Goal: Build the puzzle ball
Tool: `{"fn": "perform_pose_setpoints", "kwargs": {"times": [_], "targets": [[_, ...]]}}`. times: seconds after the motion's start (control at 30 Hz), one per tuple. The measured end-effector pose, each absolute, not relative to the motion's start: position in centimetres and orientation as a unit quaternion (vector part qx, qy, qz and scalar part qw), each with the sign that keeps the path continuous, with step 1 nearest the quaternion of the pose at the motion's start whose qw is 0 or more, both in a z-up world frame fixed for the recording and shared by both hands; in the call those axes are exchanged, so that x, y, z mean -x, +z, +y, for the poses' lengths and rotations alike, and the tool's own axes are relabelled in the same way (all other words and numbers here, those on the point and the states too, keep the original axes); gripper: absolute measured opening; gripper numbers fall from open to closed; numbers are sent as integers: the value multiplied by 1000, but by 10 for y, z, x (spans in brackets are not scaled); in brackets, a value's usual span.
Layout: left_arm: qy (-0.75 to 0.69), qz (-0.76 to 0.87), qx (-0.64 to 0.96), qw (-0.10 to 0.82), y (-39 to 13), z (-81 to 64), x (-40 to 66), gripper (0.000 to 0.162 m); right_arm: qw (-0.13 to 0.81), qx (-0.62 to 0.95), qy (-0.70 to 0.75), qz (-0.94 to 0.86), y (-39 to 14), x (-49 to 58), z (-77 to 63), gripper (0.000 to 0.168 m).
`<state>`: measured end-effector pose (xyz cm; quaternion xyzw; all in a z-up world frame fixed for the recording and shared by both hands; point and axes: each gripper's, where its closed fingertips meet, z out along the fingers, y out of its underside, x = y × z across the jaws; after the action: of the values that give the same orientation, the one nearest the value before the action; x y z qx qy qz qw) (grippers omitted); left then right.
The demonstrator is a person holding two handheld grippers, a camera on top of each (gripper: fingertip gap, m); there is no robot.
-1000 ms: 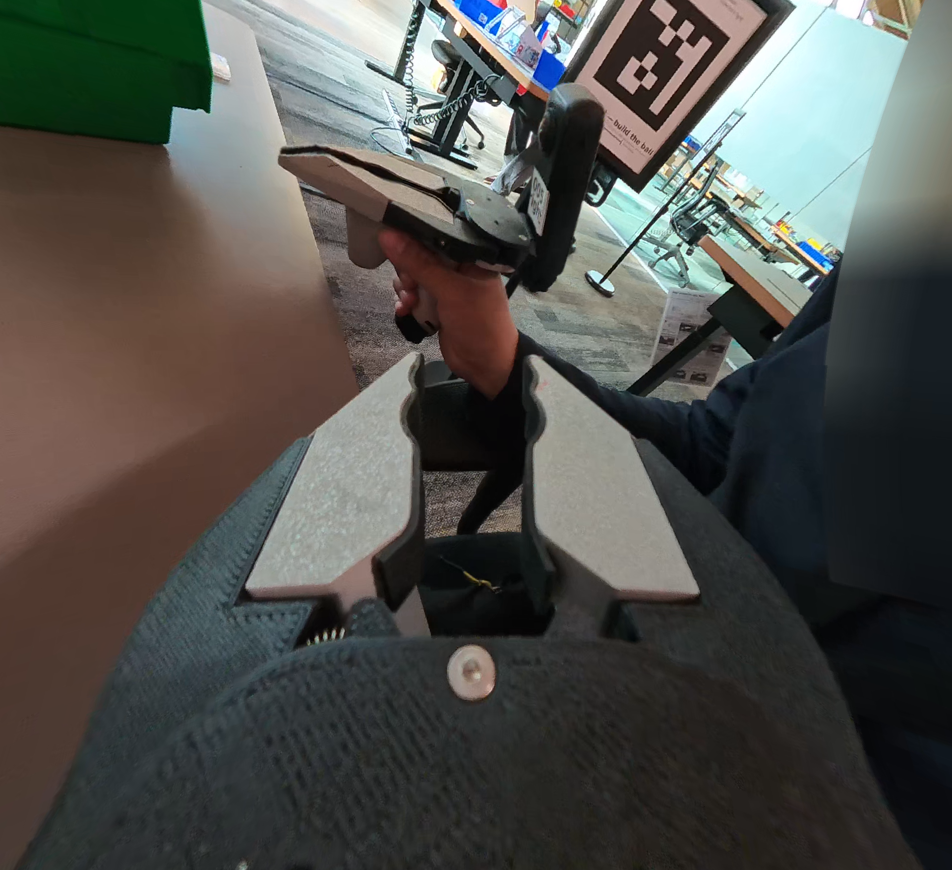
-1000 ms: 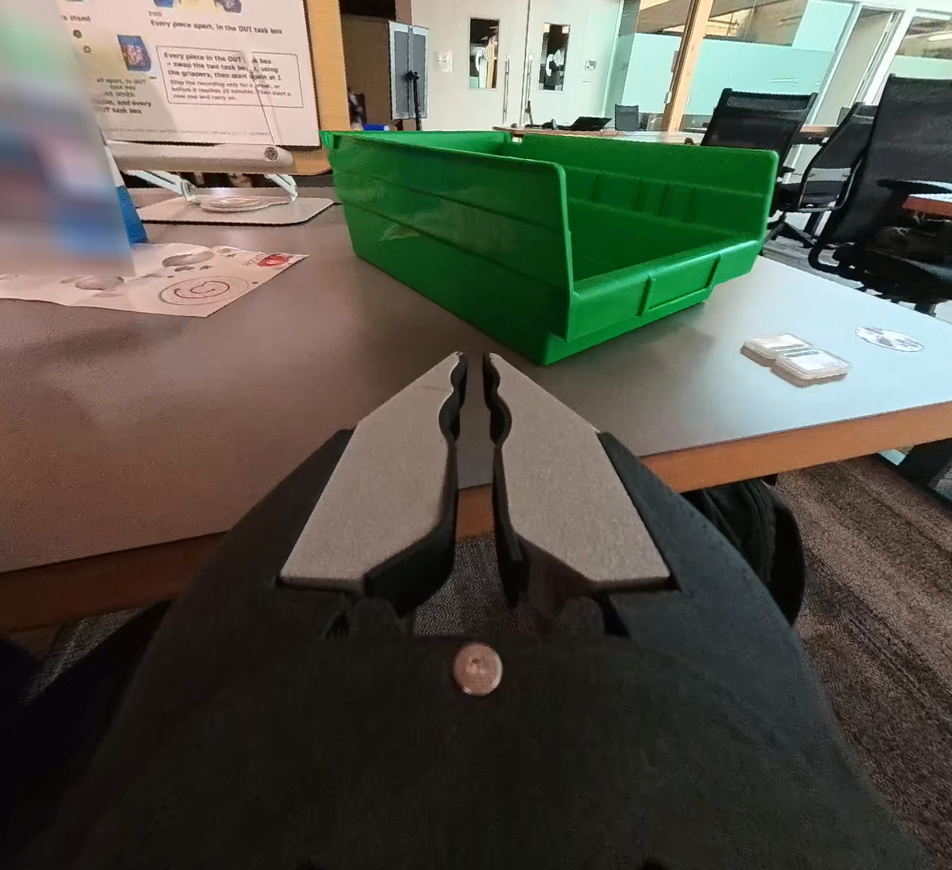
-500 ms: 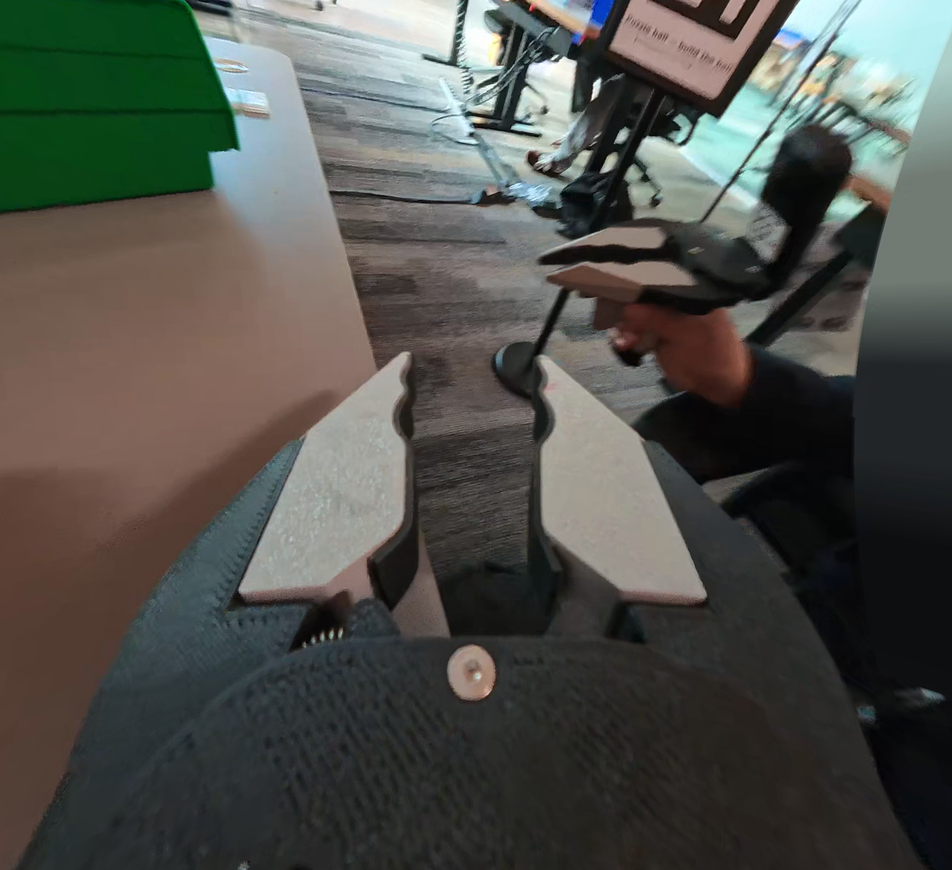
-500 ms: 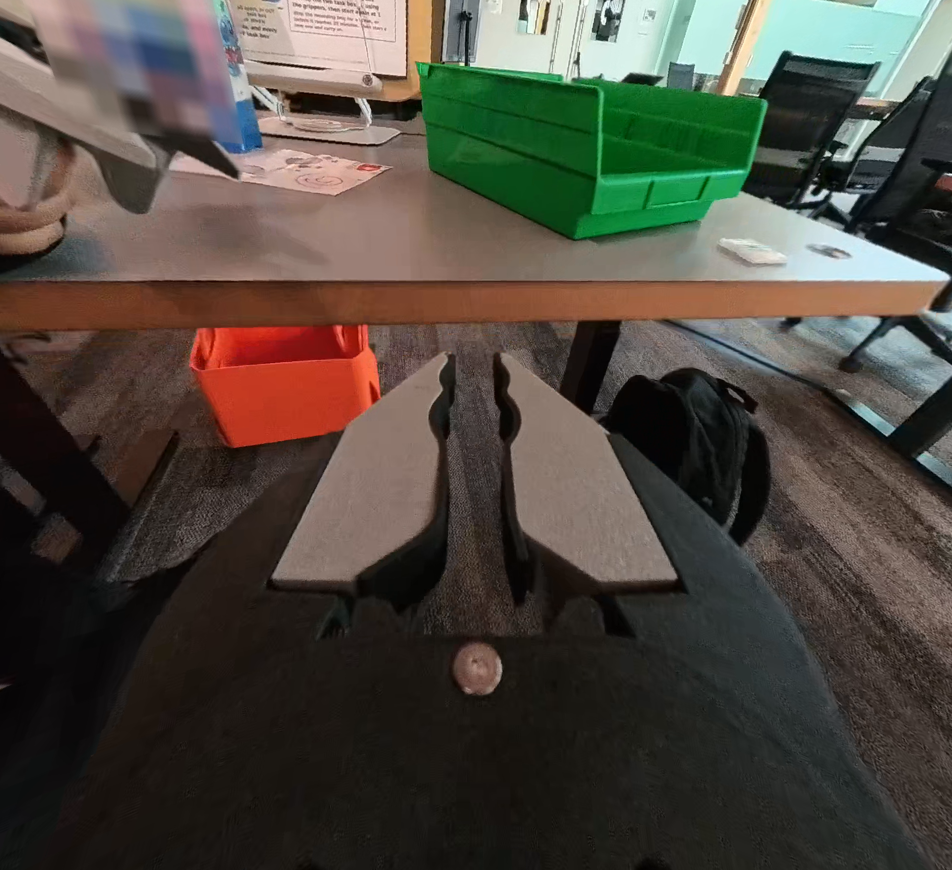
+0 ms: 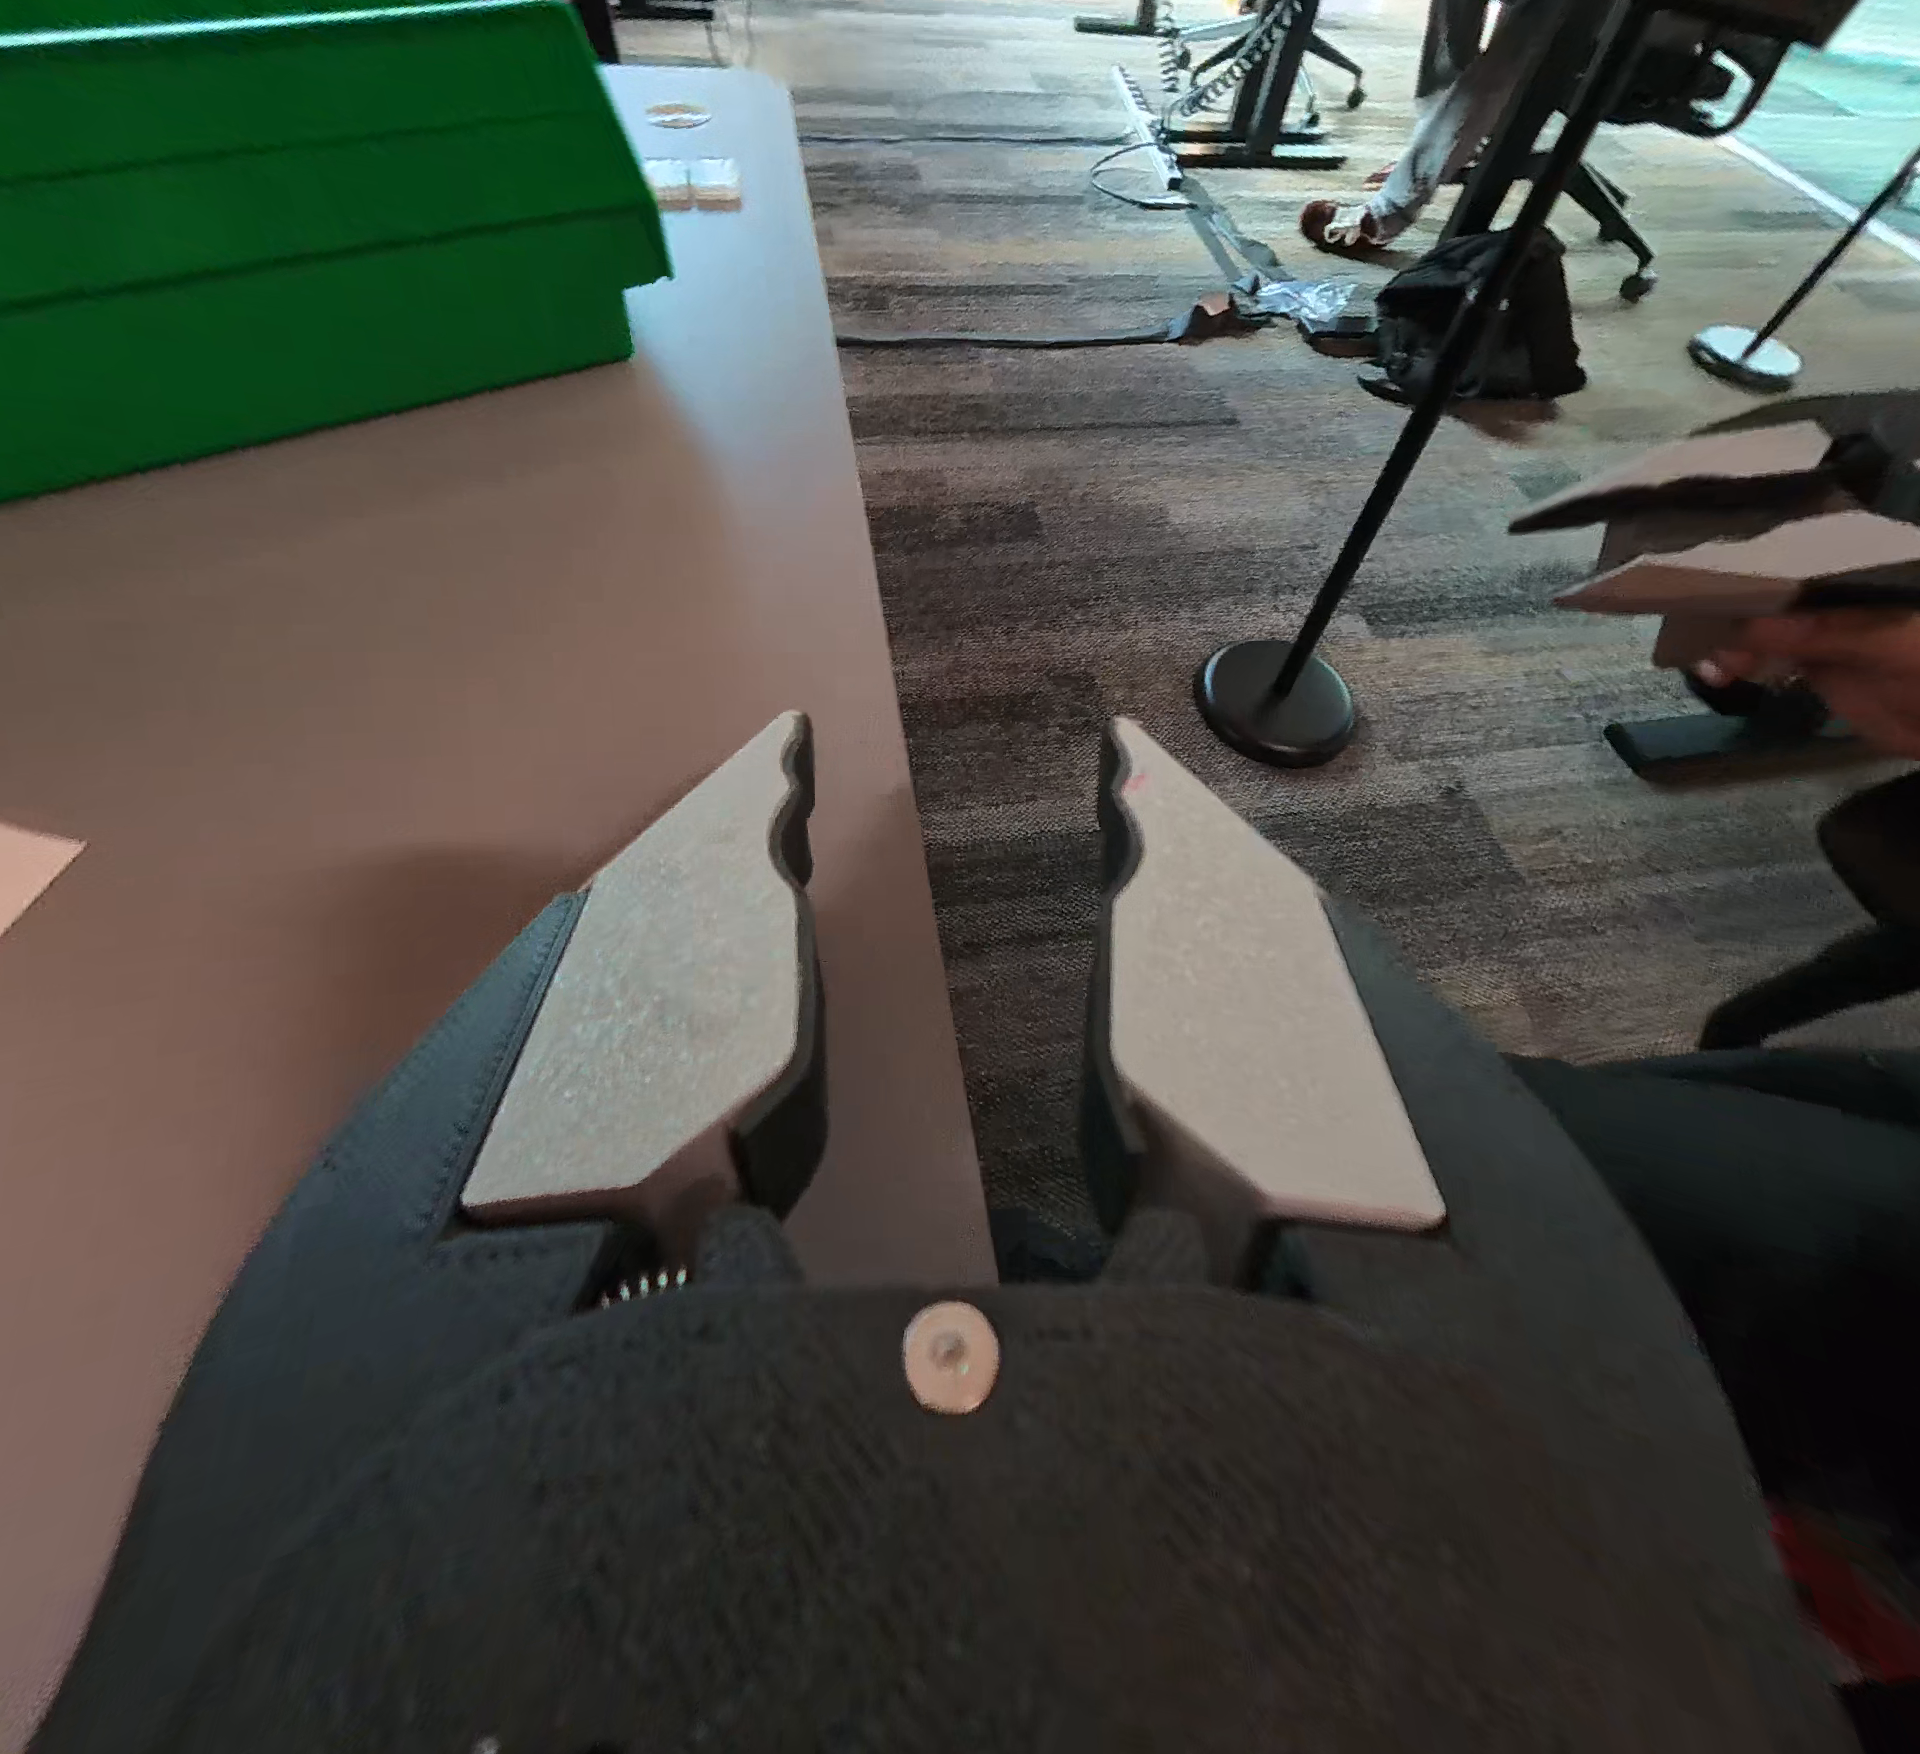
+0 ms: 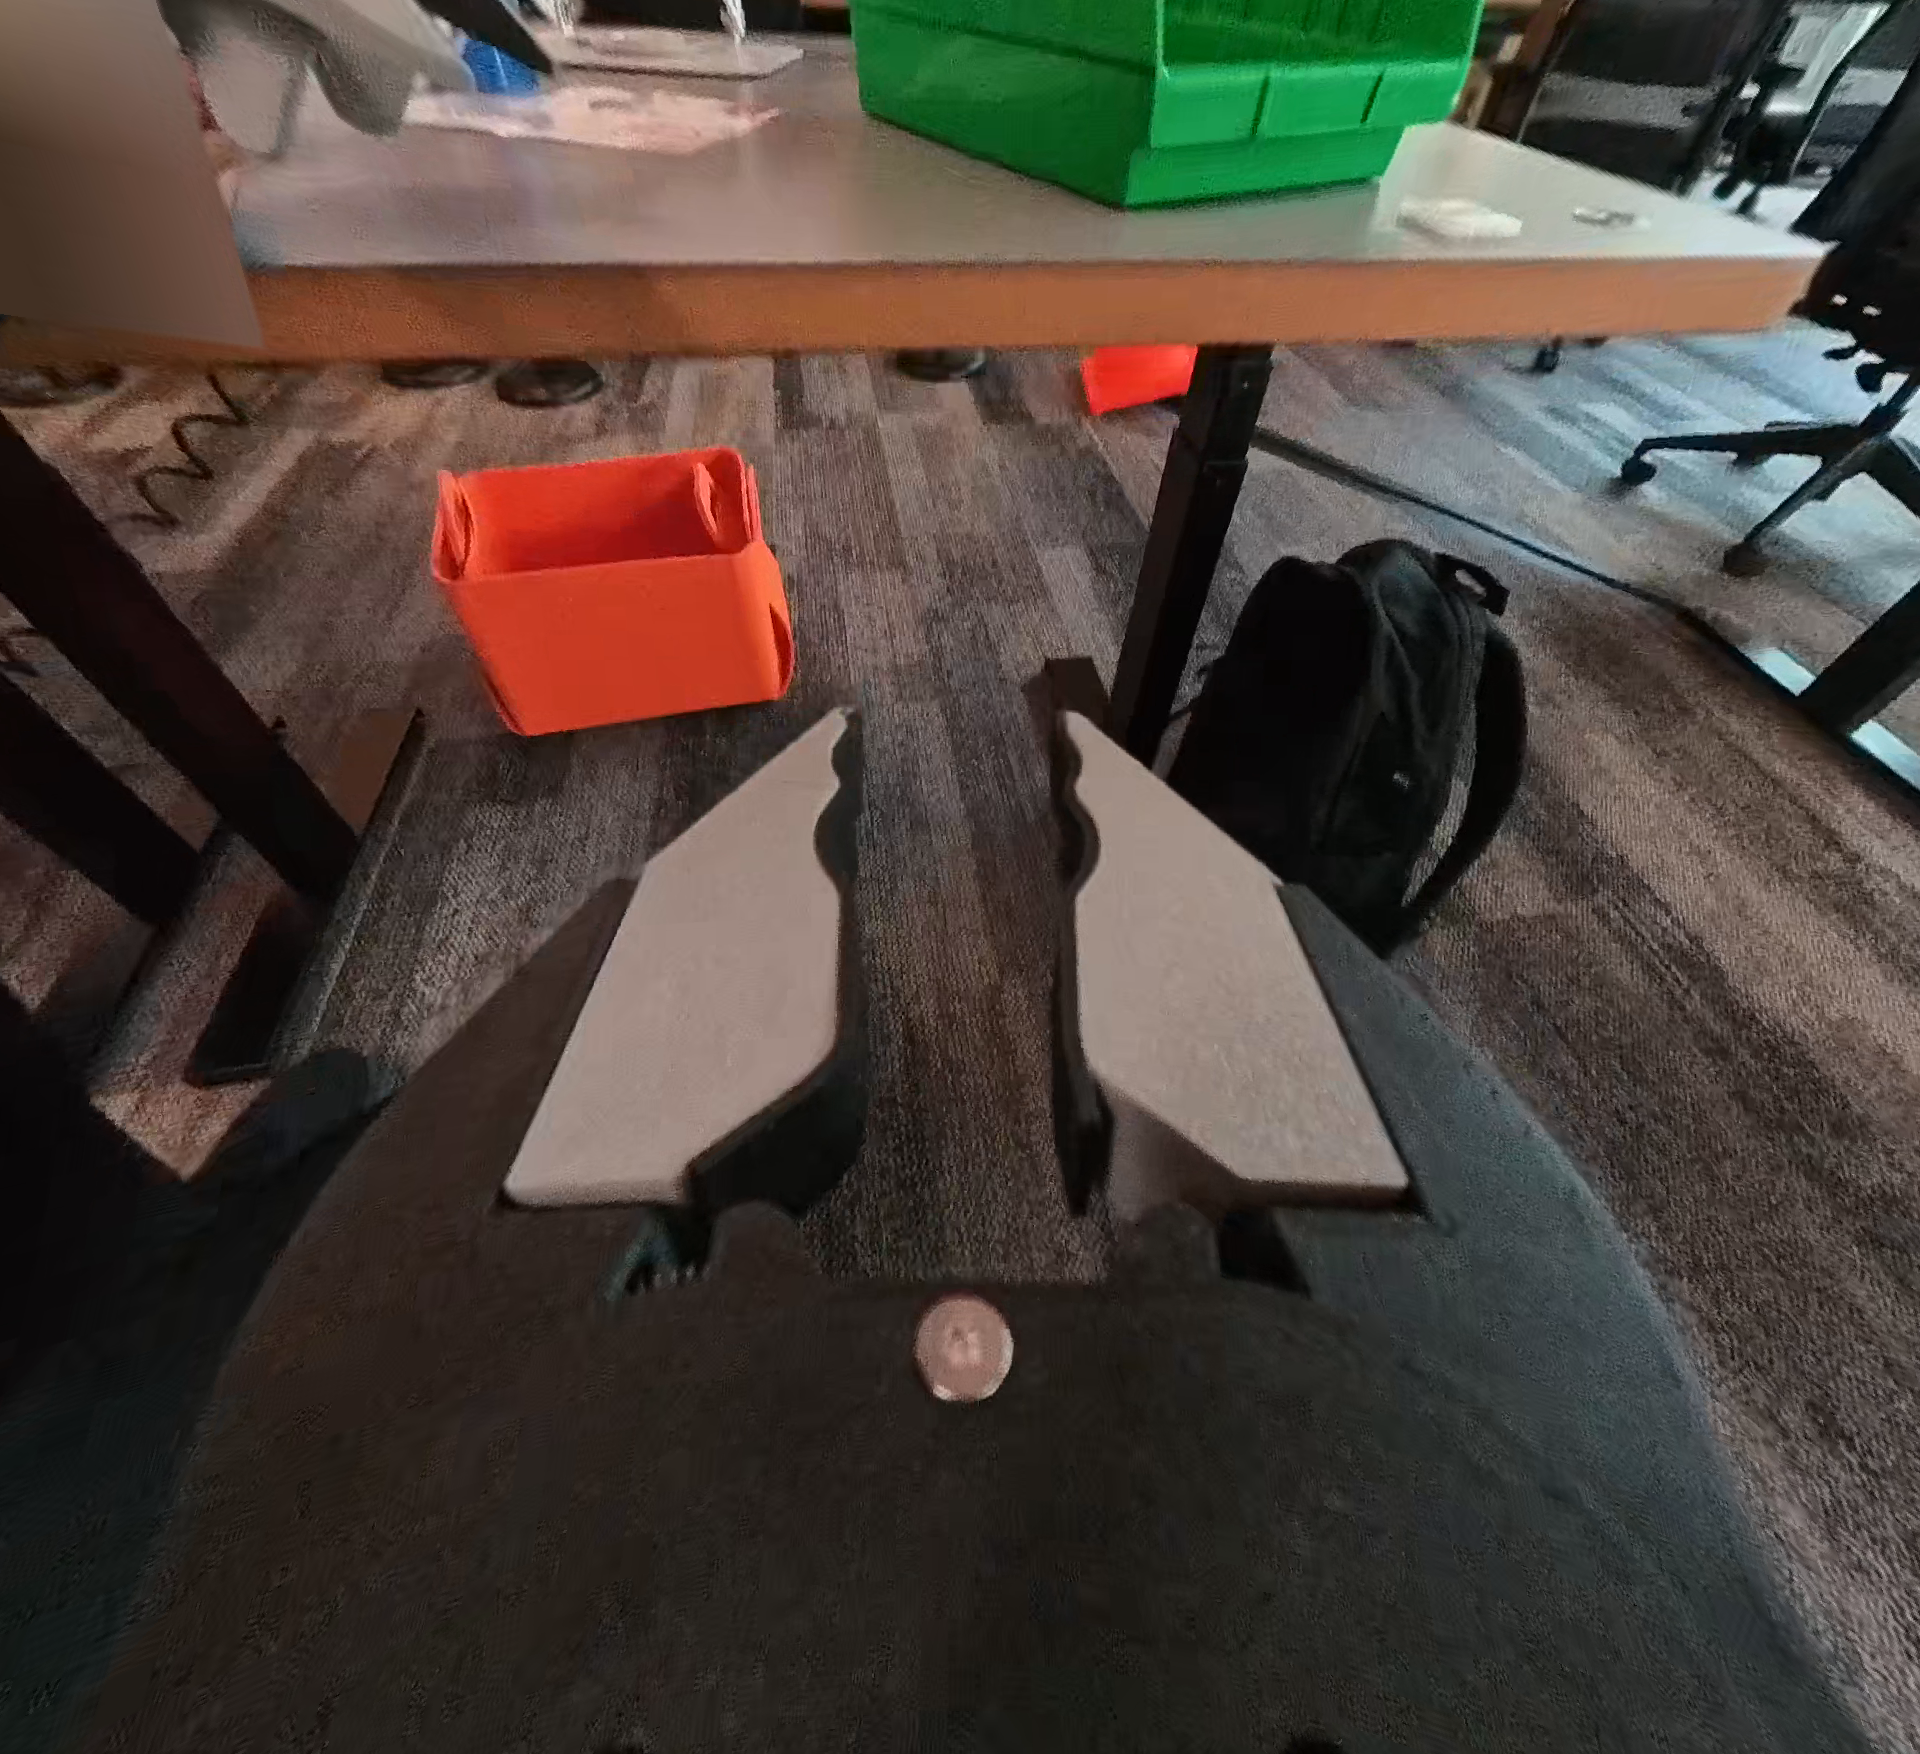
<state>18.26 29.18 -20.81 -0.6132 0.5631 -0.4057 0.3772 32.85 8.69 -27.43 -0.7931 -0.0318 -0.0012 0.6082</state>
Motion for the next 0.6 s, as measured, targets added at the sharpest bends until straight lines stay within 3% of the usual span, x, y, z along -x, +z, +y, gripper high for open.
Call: {"fn": "perform_pose_setpoints", "kwargs": {"times": [0.2,0.3,0.6], "targets": [[-406,549,638,356,-214,297,-183,50,553,833,-4,-6,-304,-377,81,30],[-425,555,620,357,-208,295,-191,46,590,805,45,34,-295,-394,84,22],[-367,578,632,365,-221,296,-202,57,600,792,82,77,-286,-409,113,35]]}}
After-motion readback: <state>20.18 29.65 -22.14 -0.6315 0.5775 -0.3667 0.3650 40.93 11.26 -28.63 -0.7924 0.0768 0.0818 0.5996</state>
